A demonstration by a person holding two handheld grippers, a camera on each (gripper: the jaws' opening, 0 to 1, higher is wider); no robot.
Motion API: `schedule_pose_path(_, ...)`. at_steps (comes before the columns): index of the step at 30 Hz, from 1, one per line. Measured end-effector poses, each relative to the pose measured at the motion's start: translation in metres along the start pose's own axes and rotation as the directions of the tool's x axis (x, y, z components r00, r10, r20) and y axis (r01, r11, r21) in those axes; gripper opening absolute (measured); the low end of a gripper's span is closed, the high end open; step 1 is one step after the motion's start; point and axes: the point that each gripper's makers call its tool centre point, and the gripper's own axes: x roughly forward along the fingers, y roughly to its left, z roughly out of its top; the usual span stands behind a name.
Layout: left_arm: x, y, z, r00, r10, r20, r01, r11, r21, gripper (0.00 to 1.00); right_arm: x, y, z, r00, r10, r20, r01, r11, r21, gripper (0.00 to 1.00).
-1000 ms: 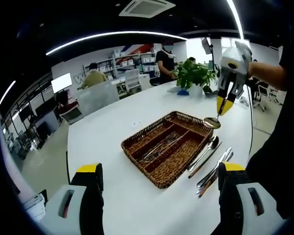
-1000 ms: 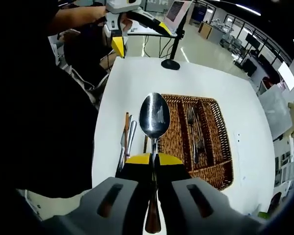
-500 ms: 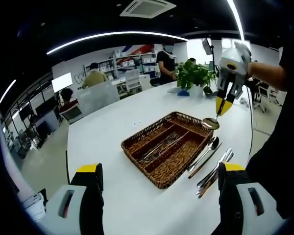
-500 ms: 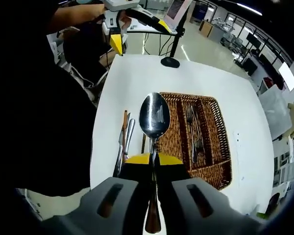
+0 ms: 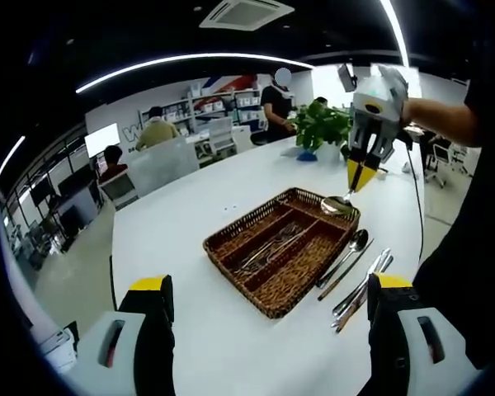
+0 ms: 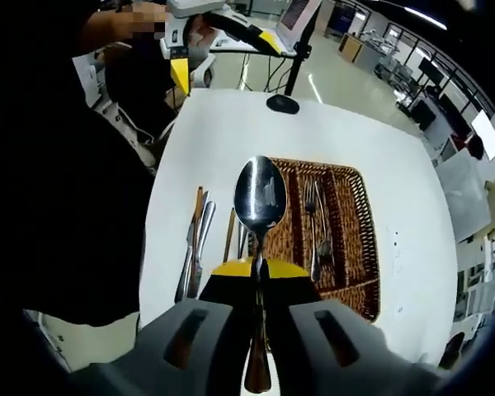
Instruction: Arrange the knives, forks, and spoons in their matching storage slots by inserting each utensil handle-first until every utensil is classified and aligned in the correct compartment
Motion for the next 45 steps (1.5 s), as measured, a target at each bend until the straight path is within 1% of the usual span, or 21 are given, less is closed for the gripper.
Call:
schedule_pose_path(3, -0.001, 0.004, -0.001, 1.0, 0.002, -0.002, -0.002, 1.0, -0.001, 1.0, 0.001, -0.007, 0.002, 1.0, -0.003, -0.006, 0.003, 1.0, -0.009, 0.0)
schedule_pose_path(5, -0.001, 0.005, -0.002, 1.0, 0.003, -0.001, -0.003, 1.0, -0.002, 1.0, 0.003, -0.013, 0.005, 1.0, -0.011, -0.005, 0.011, 0.999, -0.03, 0.0)
schedule_pose_path(16, 0.003, 0.011, -0.004, 1.0, -0.008, 0.001, 0.008, 1.0, -0.004, 1.0, 0.01, -0.041, 0.007, 0.999, -0.021, -0.025, 0.02, 0.999, -0.038, 0.0)
schedule_pose_path(24, 0.007, 0.011, -0.005, 1.0, -0.017, -0.002, 0.017, 1.0, 0.008, 0.99, 0.016, -0.067, 0.008, 0.998, -0.044, -0.039, 0.042, 0.998, -0.052, 0.0)
schedule_pose_path(26, 0.008, 0.015, -0.01, 1.0, -0.027, -0.005, 0.027, 1.0, 0.0, 0.99, 0.018, -0.074, 0.008, 0.998, -0.051, -0.047, 0.049, 0.997, -0.053, 0.0)
schedule_pose_path(28, 0.007, 0.018, -0.012, 1.0, -0.028, -0.001, 0.028, 1.0, 0.012, 0.99, 0.02, -0.081, 0.008, 0.997, -0.055, -0.056, 0.052, 0.997, -0.059, 0.0)
schedule_pose_path(31, 0.007, 0.018, -0.015, 0.999, -0.052, -0.006, 0.052, 0.999, 0.001, 0.99, 0.022, -0.091, 0.01, 0.996, -0.062, -0.058, 0.059, 0.997, -0.056, 0.0)
schedule_pose_path(32, 0.007, 0.019, -0.015, 0.999, -0.05, -0.006, 0.05, 0.999, 0.0, 1.0, 0.023, -0.094, 0.011, 0.996, -0.066, -0.058, 0.063, 0.996, -0.055, 0.0)
schedule_pose_path(37, 0.004, 0.019, -0.012, 0.999, -0.051, 0.003, 0.051, 0.998, -0.022, 0.99, 0.03, -0.112, 0.013, 0.995, -0.082, -0.06, 0.079, 0.996, -0.052, 0.0)
schedule_pose_path(43, -0.002, 0.018, -0.004, 0.999, -0.035, 0.023, 0.035, 0.999, -0.031, 0.99, 0.034, -0.125, 0.014, 0.992, -0.103, -0.077, 0.097, 0.992, -0.078, 0.0)
schedule_pose_path(45, -0.004, 0.017, -0.004, 0.999, -0.034, 0.025, 0.035, 0.999, -0.034, 0.99, 0.038, -0.129, 0.013, 0.991, -0.097, -0.088, 0.09, 0.993, -0.082, 0.0)
